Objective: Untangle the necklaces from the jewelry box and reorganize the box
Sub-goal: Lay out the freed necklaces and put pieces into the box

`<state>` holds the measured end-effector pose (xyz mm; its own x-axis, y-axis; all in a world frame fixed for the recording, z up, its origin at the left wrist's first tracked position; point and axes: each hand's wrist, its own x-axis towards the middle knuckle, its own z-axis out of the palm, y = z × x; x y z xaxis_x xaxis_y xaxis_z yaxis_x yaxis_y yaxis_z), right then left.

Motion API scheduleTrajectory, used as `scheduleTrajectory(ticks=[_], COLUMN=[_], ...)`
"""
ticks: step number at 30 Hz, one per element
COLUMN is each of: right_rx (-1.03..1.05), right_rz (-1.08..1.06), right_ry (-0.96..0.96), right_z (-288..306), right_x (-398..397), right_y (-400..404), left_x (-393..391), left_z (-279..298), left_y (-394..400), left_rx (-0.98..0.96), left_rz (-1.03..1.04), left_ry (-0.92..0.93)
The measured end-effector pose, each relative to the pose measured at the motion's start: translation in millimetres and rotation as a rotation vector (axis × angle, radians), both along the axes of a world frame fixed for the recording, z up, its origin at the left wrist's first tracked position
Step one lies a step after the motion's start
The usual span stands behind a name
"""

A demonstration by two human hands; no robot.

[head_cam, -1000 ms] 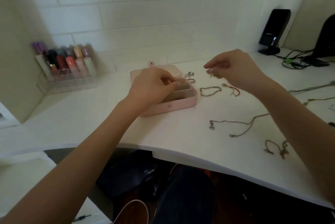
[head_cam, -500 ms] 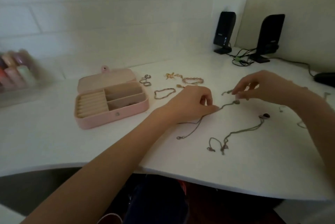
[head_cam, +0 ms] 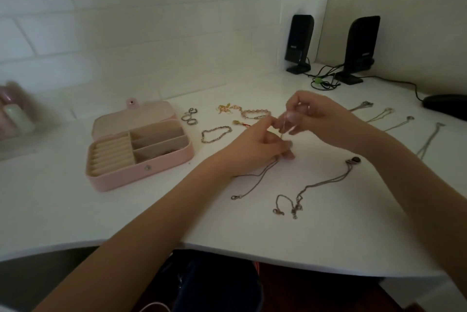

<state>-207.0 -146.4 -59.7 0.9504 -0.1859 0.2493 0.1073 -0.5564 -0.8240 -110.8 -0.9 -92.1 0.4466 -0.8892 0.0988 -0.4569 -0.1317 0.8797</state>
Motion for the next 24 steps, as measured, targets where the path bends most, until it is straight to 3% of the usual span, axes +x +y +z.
scheduleTrajectory(ticks=[5, 7, 9, 12, 15, 18, 24], right_rx=[0.767, 0.884, 0.778, 0.388, 0.026, -0.050, -0.095], right_rz=[-0.002, 0.038, 0.031, 0.029, 0.089, 0.130, 0.165], right_ry=[-0.191, -0.191, -0.154, -0.161, -0.228, -0.298, -0.313], right_z=[21.2, 29.3, 35.5, 47.5, 66.2, 78.8, 75.1], right_x=[9.1, 17.5, 30.9, 58.9, 88.2, 112.4, 140.6], right_y=[27.4, 35.5, 48.5, 77.1, 112.4, 138.7, 161.0], left_x=[19.0, 29.9, 40.0, 56.5, 68.3, 74.1, 84.1], left_z=[12.9, 17.7, 24.2, 40.5, 58.1, 69.9, 93.6], left_y=[35.5, 57.8, 81.6, 119.2, 149.4, 161.3, 163.8], left_rx=[-0.106, -0.100, -0.098, -0.098, -0.223, -0.404, -0.474], left_rz=[0.022, 0.066, 0.094, 0.171, 0.238, 0.245, 0.208], left_ry=[0.190, 0.215, 0.212, 0.187, 0.219, 0.333, 0.279])
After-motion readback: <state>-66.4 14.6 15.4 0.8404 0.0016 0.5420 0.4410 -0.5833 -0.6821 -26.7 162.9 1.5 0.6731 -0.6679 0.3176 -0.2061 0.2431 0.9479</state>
